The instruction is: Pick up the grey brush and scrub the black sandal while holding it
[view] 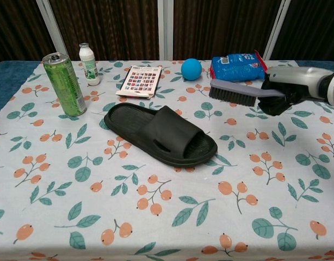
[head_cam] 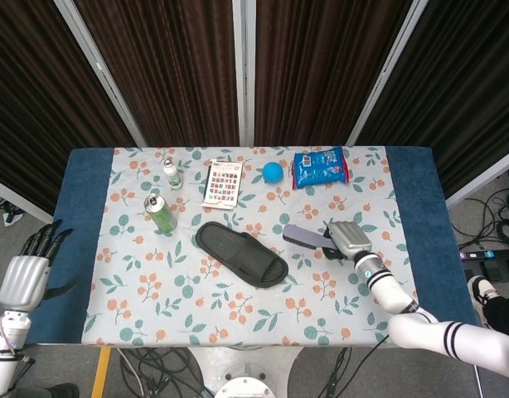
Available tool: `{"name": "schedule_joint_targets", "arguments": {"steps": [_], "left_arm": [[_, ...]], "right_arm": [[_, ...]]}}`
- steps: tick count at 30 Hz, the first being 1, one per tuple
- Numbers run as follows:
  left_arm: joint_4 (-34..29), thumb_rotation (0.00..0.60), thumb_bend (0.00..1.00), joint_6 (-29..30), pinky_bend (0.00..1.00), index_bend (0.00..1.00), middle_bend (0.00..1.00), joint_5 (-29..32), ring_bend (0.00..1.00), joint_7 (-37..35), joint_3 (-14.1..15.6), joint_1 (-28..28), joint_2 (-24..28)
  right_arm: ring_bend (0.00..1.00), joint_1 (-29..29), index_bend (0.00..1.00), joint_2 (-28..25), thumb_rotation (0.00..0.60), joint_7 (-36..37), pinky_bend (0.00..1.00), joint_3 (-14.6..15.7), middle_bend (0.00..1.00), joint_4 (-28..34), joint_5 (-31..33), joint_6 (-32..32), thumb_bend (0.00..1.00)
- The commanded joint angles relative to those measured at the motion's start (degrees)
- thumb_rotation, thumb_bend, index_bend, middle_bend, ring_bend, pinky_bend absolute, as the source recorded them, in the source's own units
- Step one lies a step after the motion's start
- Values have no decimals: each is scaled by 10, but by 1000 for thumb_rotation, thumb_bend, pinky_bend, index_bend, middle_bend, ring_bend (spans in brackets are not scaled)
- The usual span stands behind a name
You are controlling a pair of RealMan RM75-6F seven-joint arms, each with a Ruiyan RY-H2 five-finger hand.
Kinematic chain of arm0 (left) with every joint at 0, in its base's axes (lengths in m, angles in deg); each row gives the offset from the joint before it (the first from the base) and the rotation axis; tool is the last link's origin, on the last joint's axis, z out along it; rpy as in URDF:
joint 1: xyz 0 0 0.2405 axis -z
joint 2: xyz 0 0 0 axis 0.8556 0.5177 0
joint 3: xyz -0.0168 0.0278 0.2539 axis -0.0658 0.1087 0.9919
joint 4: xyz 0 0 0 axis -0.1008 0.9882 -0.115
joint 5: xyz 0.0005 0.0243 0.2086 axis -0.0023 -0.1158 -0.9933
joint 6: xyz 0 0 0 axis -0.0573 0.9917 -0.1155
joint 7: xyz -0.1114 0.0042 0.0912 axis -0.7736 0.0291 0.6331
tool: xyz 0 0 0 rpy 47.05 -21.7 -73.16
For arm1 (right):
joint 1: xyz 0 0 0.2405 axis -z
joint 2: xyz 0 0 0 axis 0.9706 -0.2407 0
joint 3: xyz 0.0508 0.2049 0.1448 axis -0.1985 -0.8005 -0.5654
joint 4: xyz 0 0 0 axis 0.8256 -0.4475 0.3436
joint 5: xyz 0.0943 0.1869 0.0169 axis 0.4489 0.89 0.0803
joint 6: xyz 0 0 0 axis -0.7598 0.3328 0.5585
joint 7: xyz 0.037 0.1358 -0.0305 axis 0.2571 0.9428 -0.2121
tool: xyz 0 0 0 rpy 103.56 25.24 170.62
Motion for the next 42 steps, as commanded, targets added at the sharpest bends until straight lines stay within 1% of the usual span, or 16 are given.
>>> {"name": "schedule_joint_targets", "arguments": {"steps": [1,3,5,9,12,14,17,20,23,25,29,34,42], "left_arm": [[-10,600,226,-33,146,185,144,-52,62,-28,-10,61,15],[-15,600,226,-56,147,185,144,-81,62,-46,-12,99,16],[-15,600,226,-86,147,185,144,-103,63,-64,-15,140,12],[-12,600,226,-163,147,175,144,-127,62,-82,-20,221,-1],[-2,600,228,-244,147,164,144,-122,62,-110,-25,288,-19],[19,600,228,-296,147,160,144,-116,62,-126,-26,331,-40],[55,600,228,-346,147,152,140,-102,62,-134,-29,376,-77],[88,600,229,-381,147,145,118,-95,62,-133,-24,410,-108],[121,600,229,-411,147,142,113,-85,62,-123,-17,434,-135],[138,600,230,-430,147,142,111,-71,62,-116,-15,443,-149],[173,600,232,-463,147,142,111,-49,62,-101,0,456,-176],[204,600,232,-480,147,141,107,-25,62,-90,10,461,-206],[243,600,233,-504,148,141,94,4,62,-104,11,481,-237]], "right_arm": [[1000,34,1000,-73,600,41,1000,-8,1000,57,-98,52,581],[1000,40,1000,-104,600,56,1000,-13,1000,76,-123,60,581],[1000,45,1000,-128,600,61,1000,-18,1000,91,-134,68,581],[1000,52,1000,-155,600,59,1000,-24,1000,111,-135,77,581],[1000,53,1000,-164,600,53,1000,-24,1000,120,-131,73,581],[1000,53,1000,-165,600,46,1000,-24,1000,122,-128,70,581],[1000,53,1000,-164,600,38,1000,-23,1000,126,-125,68,580],[1000,52,1000,-165,600,30,1000,-24,1000,128,-120,64,581],[1000,51,1000,-163,600,27,1000,-27,1000,127,-114,62,581],[1000,50,1000,-161,600,25,1000,-27,1000,126,-112,60,580],[1000,47,1000,-152,600,24,1000,-24,1000,116,-109,47,581],[1000,44,1000,-135,600,26,1000,-20,1000,102,-112,36,581],[1000,40,1000,-119,600,23,1000,-16,1000,87,-117,27,581]]}}
